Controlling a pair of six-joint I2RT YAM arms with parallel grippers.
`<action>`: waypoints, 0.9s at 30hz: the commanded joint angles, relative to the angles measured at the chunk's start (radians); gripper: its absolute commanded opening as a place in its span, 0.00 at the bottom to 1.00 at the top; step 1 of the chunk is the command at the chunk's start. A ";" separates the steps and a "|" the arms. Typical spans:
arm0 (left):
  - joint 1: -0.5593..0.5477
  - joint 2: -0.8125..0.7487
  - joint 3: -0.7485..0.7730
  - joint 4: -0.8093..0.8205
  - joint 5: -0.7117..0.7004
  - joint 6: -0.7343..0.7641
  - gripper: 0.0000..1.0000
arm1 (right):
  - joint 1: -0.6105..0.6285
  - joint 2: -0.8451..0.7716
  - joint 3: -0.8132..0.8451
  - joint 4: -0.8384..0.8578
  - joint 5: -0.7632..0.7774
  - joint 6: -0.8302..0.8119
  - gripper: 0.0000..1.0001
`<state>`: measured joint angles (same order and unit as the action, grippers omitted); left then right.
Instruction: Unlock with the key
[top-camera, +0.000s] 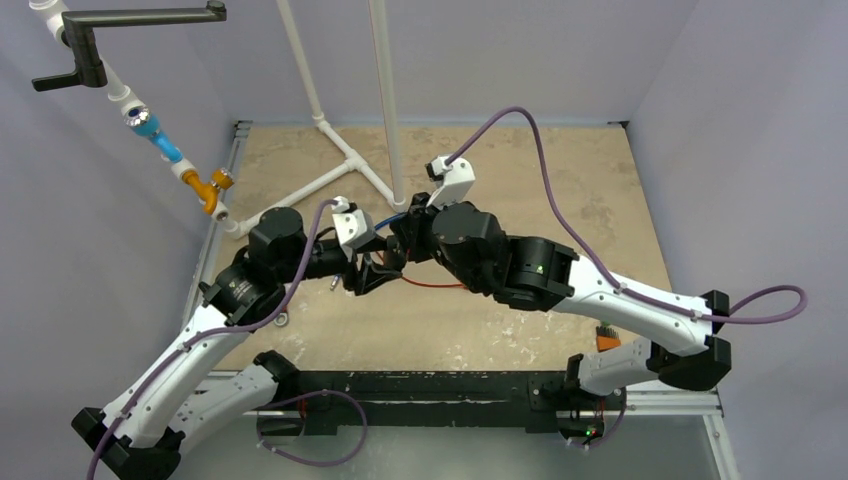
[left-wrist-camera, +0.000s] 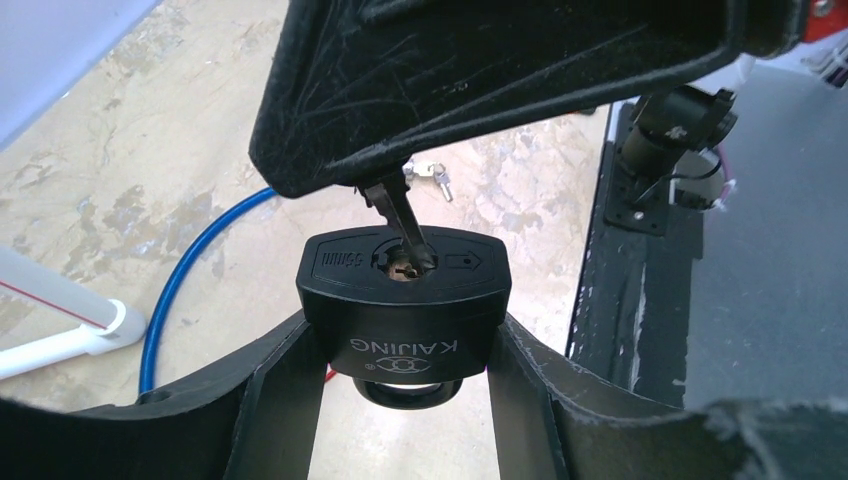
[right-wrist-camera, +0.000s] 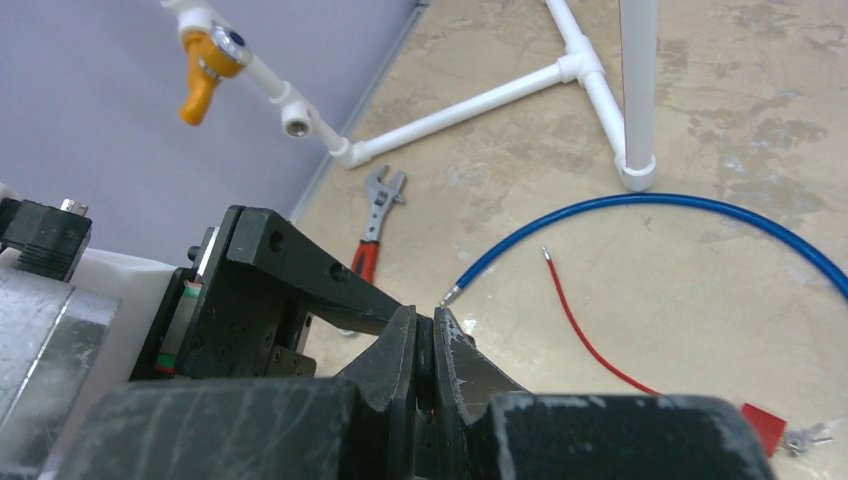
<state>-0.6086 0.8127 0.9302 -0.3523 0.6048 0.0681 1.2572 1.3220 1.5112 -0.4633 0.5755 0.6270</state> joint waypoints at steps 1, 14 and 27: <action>0.018 -0.025 0.017 0.223 -0.113 0.080 0.00 | 0.099 0.068 0.081 -0.166 -0.036 0.002 0.00; 0.055 -0.068 0.013 0.283 -0.177 -0.087 0.00 | 0.166 0.037 0.038 -0.058 0.073 -0.018 0.00; 0.071 -0.096 0.009 0.291 -0.060 -0.125 0.00 | 0.180 -0.010 -0.062 0.116 0.074 -0.089 0.00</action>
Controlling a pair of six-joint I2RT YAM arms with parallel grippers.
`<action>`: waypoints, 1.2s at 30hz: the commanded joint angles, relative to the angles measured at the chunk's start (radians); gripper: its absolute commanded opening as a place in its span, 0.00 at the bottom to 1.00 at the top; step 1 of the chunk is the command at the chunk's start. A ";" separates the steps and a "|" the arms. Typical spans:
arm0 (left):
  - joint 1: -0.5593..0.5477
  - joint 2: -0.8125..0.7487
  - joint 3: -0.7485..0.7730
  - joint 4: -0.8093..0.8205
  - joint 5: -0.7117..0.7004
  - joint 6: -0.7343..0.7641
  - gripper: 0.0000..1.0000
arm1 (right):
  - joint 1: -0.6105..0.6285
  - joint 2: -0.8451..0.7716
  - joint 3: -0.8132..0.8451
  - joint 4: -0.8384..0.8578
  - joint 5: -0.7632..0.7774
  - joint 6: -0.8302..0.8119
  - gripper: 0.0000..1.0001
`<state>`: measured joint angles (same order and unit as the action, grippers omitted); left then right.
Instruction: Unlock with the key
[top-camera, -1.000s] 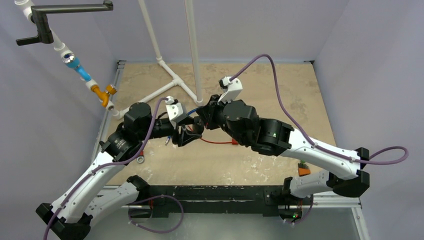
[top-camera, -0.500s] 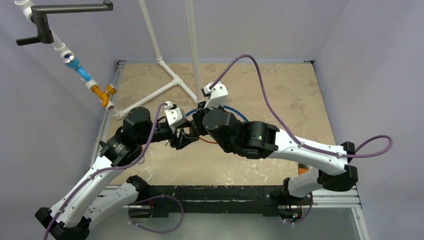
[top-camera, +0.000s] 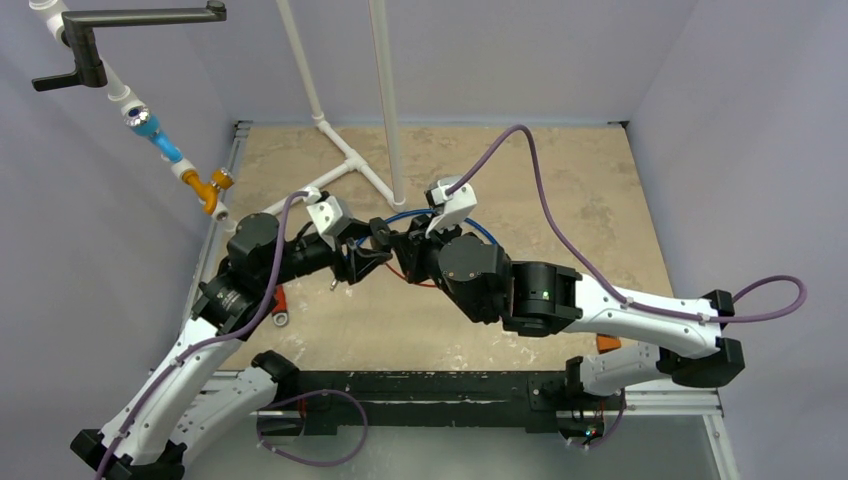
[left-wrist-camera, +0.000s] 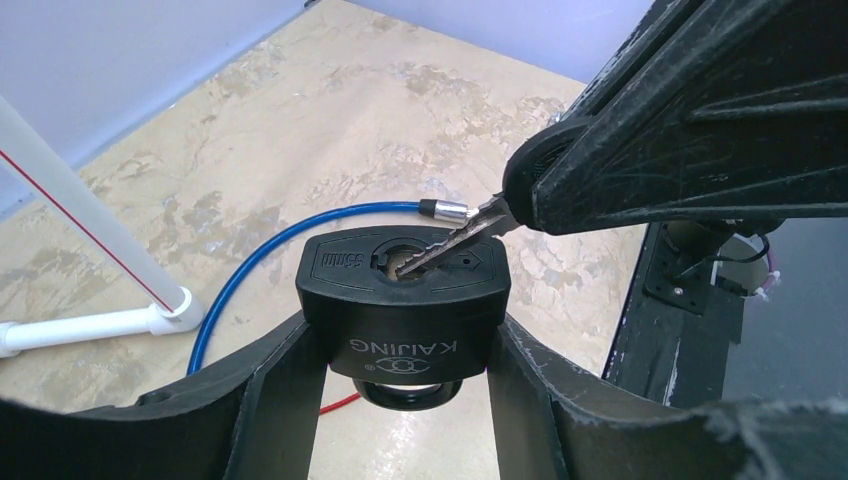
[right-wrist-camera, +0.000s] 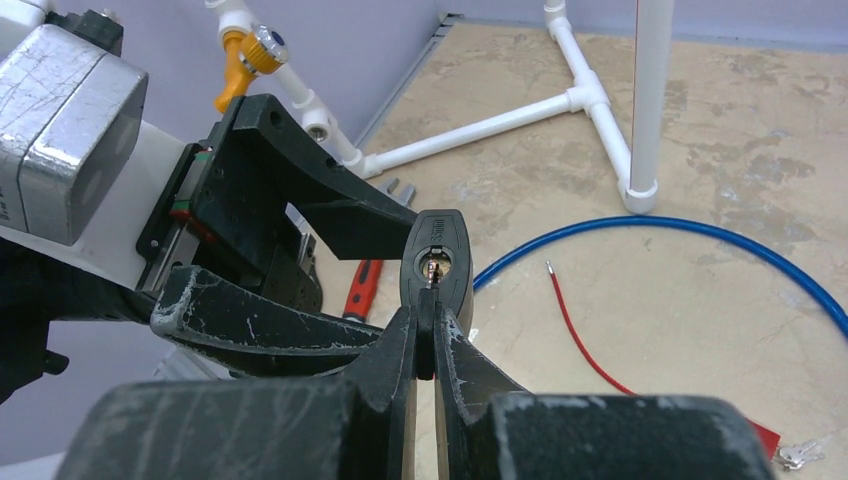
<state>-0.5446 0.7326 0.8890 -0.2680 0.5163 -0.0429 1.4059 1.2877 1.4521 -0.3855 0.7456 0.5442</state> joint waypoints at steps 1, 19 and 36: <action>0.008 -0.017 0.050 0.198 0.036 -0.002 0.00 | 0.032 0.028 0.011 0.024 -0.093 -0.008 0.00; 0.007 -0.073 -0.013 0.104 0.092 0.278 0.00 | -0.012 0.121 0.308 -0.370 -0.303 -0.008 0.00; 0.006 -0.152 -0.130 0.101 0.037 -0.054 0.00 | -0.252 0.180 0.526 -0.612 -0.503 -0.060 0.00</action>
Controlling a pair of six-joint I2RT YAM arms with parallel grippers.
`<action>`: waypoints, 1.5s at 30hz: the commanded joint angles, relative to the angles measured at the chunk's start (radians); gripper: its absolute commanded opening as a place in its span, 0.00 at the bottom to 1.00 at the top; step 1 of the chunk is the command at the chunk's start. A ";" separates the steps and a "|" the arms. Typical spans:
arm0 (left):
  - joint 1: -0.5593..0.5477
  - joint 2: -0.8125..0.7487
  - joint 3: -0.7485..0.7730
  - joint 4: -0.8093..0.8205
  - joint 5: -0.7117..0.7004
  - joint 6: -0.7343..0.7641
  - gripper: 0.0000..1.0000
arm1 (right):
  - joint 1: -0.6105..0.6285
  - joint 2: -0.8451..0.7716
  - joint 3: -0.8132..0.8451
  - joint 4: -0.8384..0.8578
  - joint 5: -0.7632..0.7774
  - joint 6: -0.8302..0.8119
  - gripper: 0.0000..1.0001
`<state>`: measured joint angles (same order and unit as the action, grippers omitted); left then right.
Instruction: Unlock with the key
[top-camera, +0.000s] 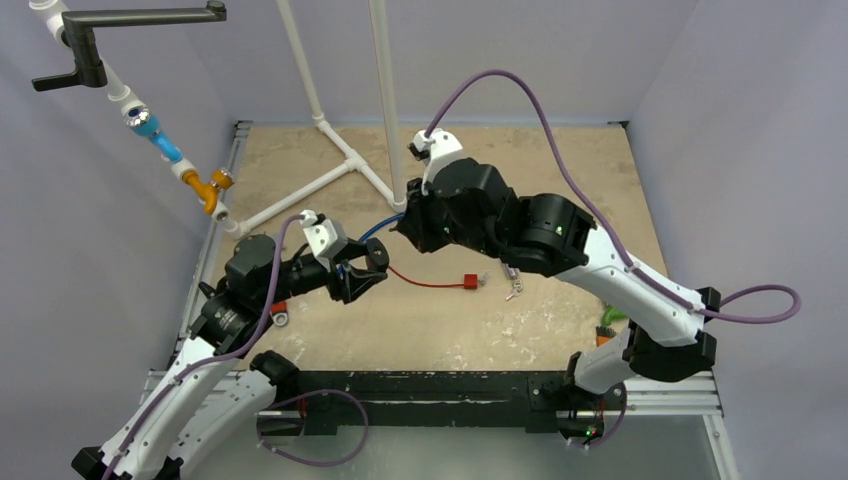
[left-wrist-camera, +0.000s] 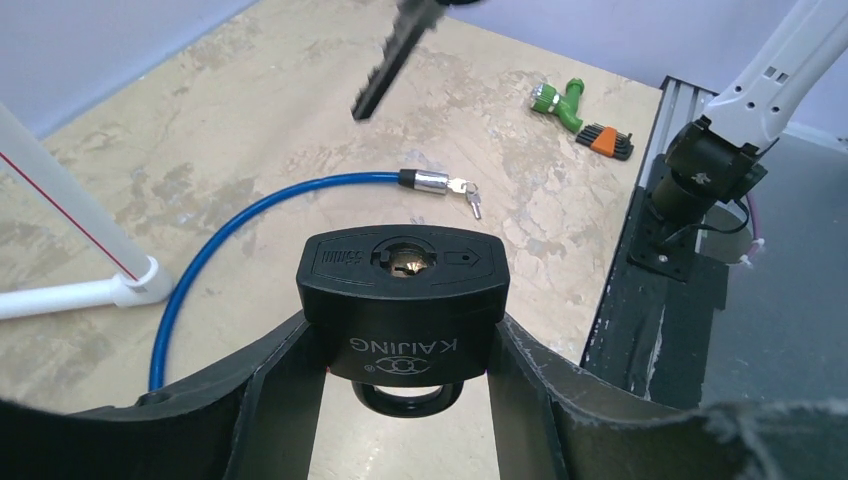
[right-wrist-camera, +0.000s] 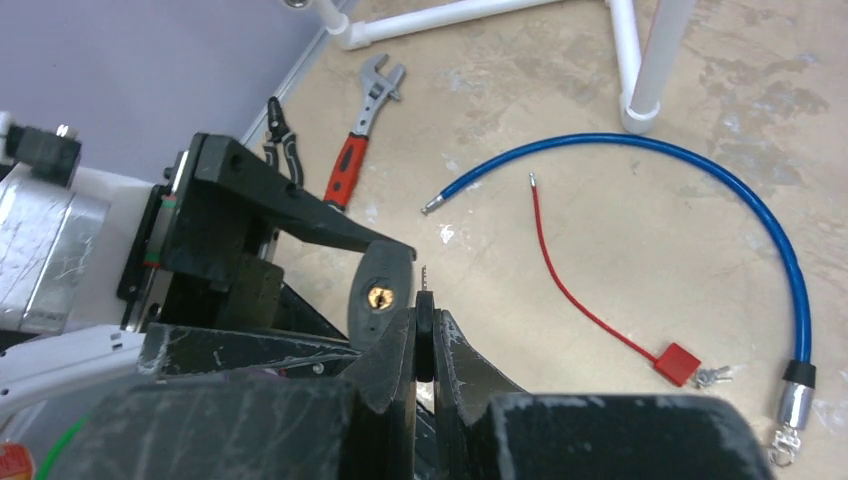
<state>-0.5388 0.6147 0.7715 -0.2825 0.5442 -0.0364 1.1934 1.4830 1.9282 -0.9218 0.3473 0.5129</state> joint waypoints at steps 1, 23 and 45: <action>-0.001 -0.032 -0.026 0.141 -0.007 -0.053 0.00 | -0.045 -0.003 0.064 -0.088 -0.121 -0.034 0.00; -0.055 -0.113 -0.259 0.381 -0.013 0.071 0.00 | -0.086 0.290 0.436 -0.488 -0.315 -0.073 0.00; -0.074 -0.098 -0.268 0.361 -0.002 0.108 0.00 | -0.086 0.234 0.309 -0.371 -0.295 -0.062 0.00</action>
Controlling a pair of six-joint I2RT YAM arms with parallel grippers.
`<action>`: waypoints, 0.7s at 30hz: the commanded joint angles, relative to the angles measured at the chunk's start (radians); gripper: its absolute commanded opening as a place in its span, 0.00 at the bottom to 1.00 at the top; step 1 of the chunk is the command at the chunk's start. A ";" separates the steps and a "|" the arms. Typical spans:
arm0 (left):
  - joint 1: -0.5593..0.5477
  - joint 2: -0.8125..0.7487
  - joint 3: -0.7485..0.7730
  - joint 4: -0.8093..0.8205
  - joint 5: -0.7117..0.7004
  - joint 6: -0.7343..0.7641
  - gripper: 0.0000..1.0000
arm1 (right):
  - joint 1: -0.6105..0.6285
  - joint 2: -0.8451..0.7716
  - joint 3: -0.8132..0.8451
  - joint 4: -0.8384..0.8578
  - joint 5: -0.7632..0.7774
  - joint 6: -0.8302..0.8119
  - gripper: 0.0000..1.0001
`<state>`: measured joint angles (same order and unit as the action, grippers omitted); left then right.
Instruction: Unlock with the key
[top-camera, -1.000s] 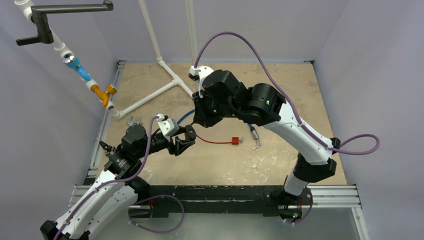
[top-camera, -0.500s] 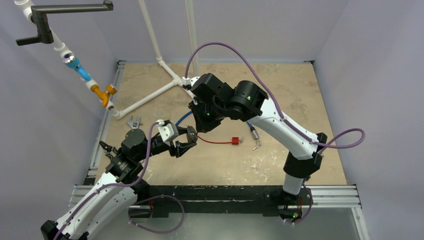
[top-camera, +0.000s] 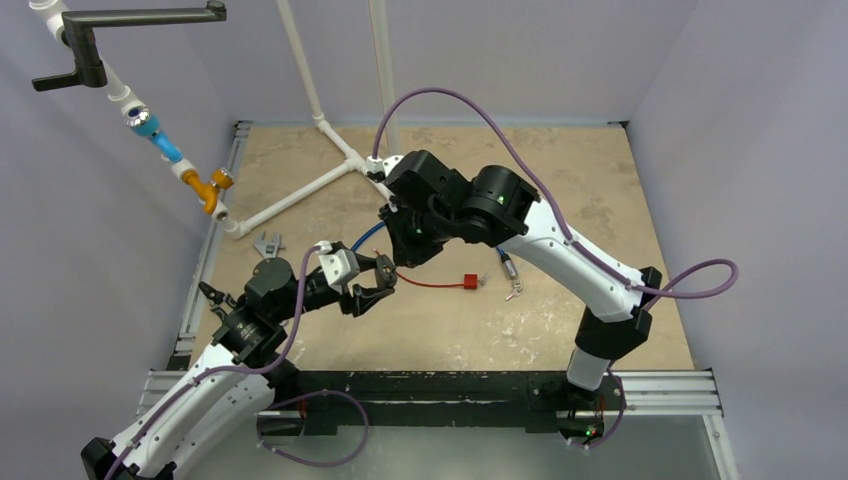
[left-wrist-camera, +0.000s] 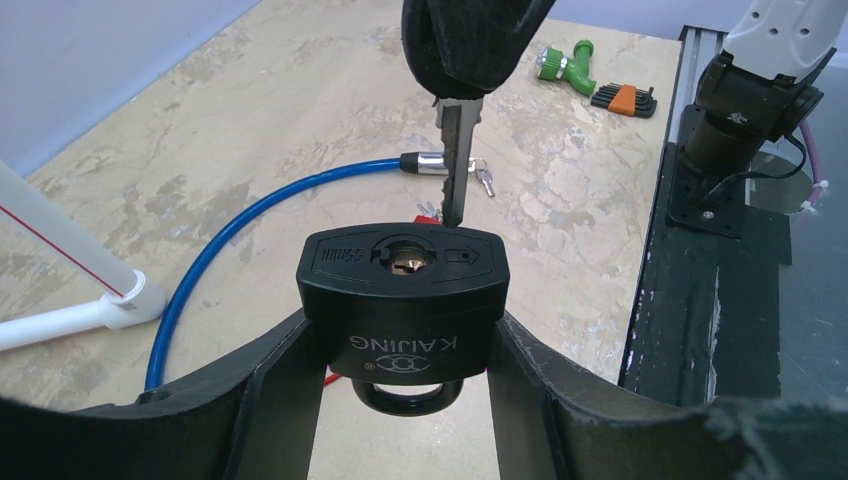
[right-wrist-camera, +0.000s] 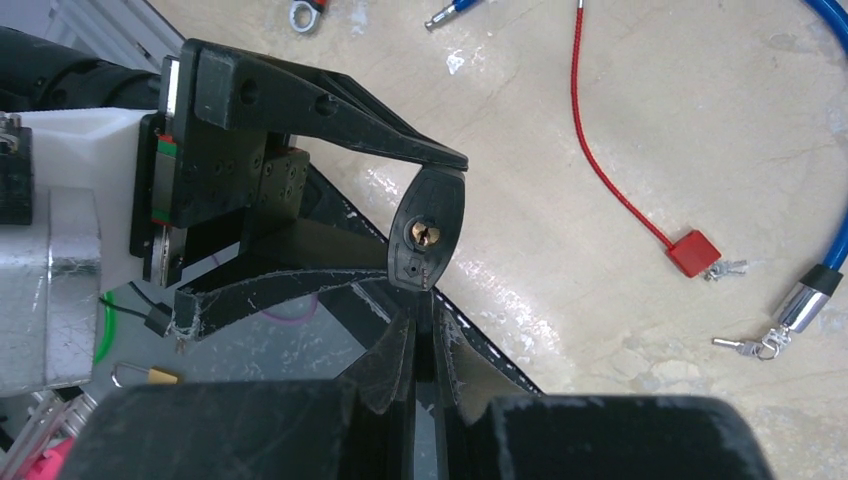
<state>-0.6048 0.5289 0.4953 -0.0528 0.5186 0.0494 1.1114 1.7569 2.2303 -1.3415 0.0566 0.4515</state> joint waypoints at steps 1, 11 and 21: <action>-0.007 -0.013 0.006 0.131 0.024 0.023 0.00 | -0.004 -0.040 0.011 0.051 0.001 -0.001 0.00; -0.012 -0.024 0.007 0.126 0.023 0.036 0.00 | -0.004 -0.037 -0.036 0.087 -0.017 0.000 0.00; -0.013 -0.030 0.006 0.123 0.031 0.041 0.00 | -0.004 -0.045 -0.074 0.110 -0.026 0.001 0.00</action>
<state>-0.6117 0.5213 0.4889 -0.0502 0.5243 0.0723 1.1114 1.7508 2.1620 -1.2640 0.0486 0.4522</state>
